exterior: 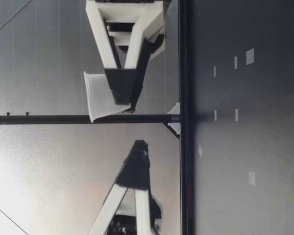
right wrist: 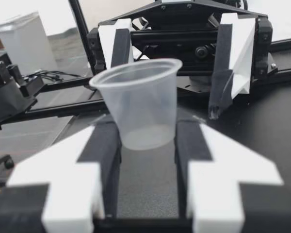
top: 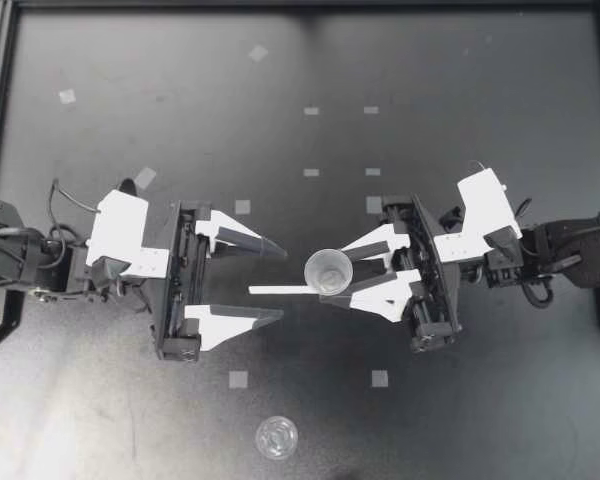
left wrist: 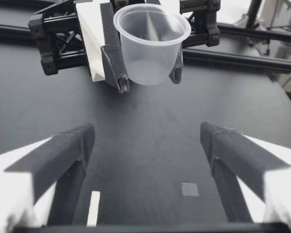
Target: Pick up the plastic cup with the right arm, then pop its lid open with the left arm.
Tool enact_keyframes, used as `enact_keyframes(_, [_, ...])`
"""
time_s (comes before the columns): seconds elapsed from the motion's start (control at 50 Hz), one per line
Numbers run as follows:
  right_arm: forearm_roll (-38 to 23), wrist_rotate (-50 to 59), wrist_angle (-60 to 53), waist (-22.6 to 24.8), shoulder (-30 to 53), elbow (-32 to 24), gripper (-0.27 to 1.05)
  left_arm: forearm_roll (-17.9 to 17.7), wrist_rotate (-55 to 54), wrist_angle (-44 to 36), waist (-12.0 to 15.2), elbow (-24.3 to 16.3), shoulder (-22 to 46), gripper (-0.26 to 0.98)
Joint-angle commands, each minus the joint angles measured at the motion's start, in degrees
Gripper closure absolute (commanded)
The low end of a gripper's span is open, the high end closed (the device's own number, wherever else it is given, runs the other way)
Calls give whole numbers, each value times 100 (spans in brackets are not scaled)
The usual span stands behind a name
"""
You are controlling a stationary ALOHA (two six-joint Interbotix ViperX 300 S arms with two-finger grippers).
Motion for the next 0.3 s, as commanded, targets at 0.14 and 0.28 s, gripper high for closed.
enact_keyframes(0.14, [-9,-9,-26,18,-62,-97,48,-9,9,-26,18,-79,-79,-10])
enact_keyframes(0.28, [-9,-9,-26,26,-62,-97,48,-9,18,-26,18,-88,-79,-10])
